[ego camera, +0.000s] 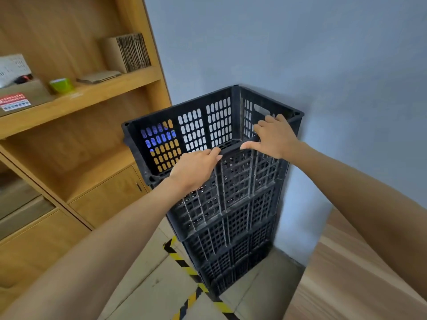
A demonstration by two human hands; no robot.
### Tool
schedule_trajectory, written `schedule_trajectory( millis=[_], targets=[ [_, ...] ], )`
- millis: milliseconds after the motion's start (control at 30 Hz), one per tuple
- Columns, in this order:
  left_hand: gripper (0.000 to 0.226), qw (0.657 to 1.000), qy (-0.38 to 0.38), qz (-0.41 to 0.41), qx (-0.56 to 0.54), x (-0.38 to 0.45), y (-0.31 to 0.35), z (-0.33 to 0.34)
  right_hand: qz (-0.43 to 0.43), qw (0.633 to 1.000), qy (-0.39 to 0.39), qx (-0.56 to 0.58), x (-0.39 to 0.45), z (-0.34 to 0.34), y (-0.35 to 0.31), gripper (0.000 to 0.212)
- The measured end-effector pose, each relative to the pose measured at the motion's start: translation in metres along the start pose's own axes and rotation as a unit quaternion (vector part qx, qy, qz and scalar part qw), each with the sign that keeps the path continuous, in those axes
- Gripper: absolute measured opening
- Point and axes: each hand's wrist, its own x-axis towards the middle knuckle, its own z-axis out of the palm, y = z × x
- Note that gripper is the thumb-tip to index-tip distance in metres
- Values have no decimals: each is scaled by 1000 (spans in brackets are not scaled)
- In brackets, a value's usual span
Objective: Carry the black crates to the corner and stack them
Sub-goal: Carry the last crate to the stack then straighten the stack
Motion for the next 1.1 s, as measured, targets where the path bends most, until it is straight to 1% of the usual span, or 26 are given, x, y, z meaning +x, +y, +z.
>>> schedule_trajectory(
  millis=[133, 167, 333, 500, 667, 800, 900, 933, 1033, 1100],
  targets=[
    [33, 1000, -8, 17, -10, -11, -17, 0, -11, 1000, 1, -17, -2, -8, -14, 87],
    [34, 1000, -11, 24, -16, -14, -22, 0, -13, 1000, 1, -19, -3, -11, -19, 85],
    [44, 996, -21, 70, -60, -31, -44, -4, -15, 999, -5, -34, -12, -20, -36, 92],
    [41, 987, -23, 134, -84, -39, -53, -5, 12, 999, 0, -46, -32, -29, -49, 95],
    [48, 975, -54, 174, -128, -41, -71, -3, 58, 997, 6, -52, -49, -41, -71, 91],
    [53, 969, -58, 207, -125, -44, -94, 0, 91, 995, -2, -46, -52, -50, -95, 89],
    [74, 967, -62, 217, -119, -45, -113, 1, 105, 993, -20, -48, -49, -57, -115, 86],
    [78, 967, -65, 216, -114, -46, -120, 4, 109, 993, -25, -48, -47, -58, -122, 87],
    [73, 973, -53, 208, -91, -50, -135, 9, 119, 991, -37, -40, -45, -59, -135, 96],
    [71, 979, -30, 181, -88, -55, -133, 8, 115, 992, -47, -34, -46, -61, -135, 99]
  ],
)
